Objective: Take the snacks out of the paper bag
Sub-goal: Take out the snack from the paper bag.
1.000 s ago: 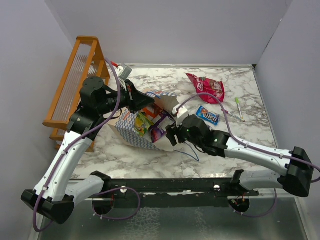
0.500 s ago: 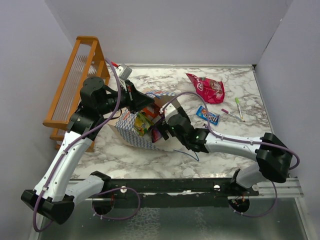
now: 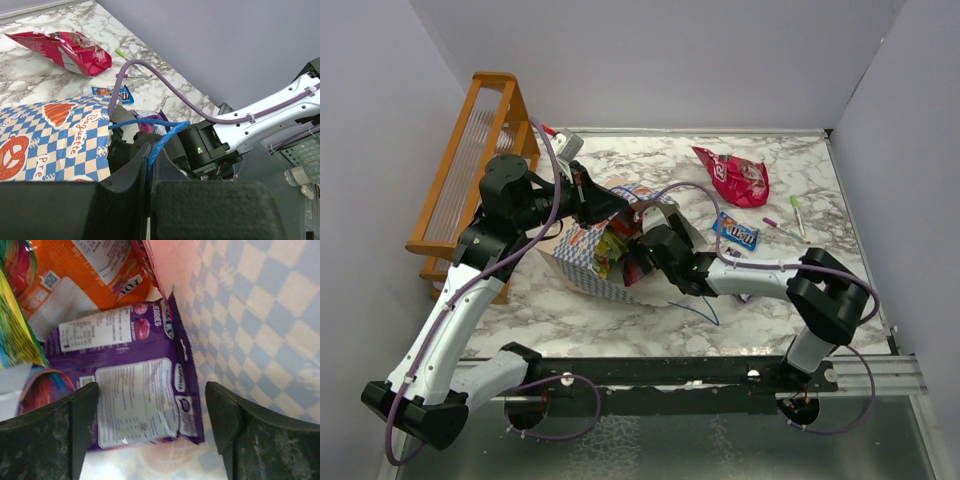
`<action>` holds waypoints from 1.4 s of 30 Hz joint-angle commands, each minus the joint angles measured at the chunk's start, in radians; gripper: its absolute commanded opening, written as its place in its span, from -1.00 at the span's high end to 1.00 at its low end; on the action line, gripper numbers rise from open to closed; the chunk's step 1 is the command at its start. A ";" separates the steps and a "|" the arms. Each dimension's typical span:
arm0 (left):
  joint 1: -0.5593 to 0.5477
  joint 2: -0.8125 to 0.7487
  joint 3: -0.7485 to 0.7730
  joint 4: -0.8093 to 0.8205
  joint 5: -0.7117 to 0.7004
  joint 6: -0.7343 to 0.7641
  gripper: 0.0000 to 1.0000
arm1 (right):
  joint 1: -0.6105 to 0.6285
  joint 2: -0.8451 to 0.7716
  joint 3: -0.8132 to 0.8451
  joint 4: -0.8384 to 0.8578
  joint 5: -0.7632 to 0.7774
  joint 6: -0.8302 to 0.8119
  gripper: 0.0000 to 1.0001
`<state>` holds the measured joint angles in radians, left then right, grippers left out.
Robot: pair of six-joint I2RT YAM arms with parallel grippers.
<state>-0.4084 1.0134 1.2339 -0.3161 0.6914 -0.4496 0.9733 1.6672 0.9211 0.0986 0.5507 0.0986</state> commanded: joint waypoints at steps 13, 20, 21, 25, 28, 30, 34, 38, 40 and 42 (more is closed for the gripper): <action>-0.007 -0.017 0.029 0.008 -0.001 0.013 1.00 | -0.009 0.086 0.073 0.011 -0.140 0.158 0.47; -0.007 -0.017 0.019 0.009 -0.002 0.015 1.00 | -0.008 -0.017 0.072 -0.047 -0.161 0.166 0.84; -0.007 -0.018 0.018 0.010 -0.003 0.015 1.00 | -0.008 -0.036 0.069 -0.054 -0.168 0.168 0.87; -0.007 -0.021 0.012 0.012 -0.004 0.015 1.00 | -0.008 -0.121 0.056 -0.087 -0.195 0.170 0.97; -0.007 -0.022 0.010 0.014 -0.007 0.014 1.00 | -0.008 -0.183 0.053 -0.115 -0.217 0.164 0.98; -0.007 -0.022 0.010 0.015 -0.007 0.014 1.00 | -0.008 -0.234 0.042 -0.123 -0.241 0.157 0.98; -0.007 -0.023 0.005 0.016 -0.013 0.014 1.00 | -0.009 -0.333 0.025 -0.142 -0.284 0.146 0.98; -0.007 -0.021 -0.001 0.016 -0.015 0.011 1.00 | -0.008 -0.441 0.017 -0.183 -0.299 0.148 0.98; -0.007 -0.022 -0.003 0.017 -0.016 0.009 1.00 | -0.008 -0.497 0.018 -0.212 -0.293 0.148 0.98; -0.007 -0.020 -0.004 0.021 -0.016 0.008 1.00 | -0.008 -0.557 0.020 -0.245 -0.285 0.148 0.98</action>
<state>-0.4084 1.0134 1.2339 -0.3229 0.6796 -0.4381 0.9611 1.2327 0.9386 -0.1112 0.2855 0.2501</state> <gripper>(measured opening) 0.019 0.018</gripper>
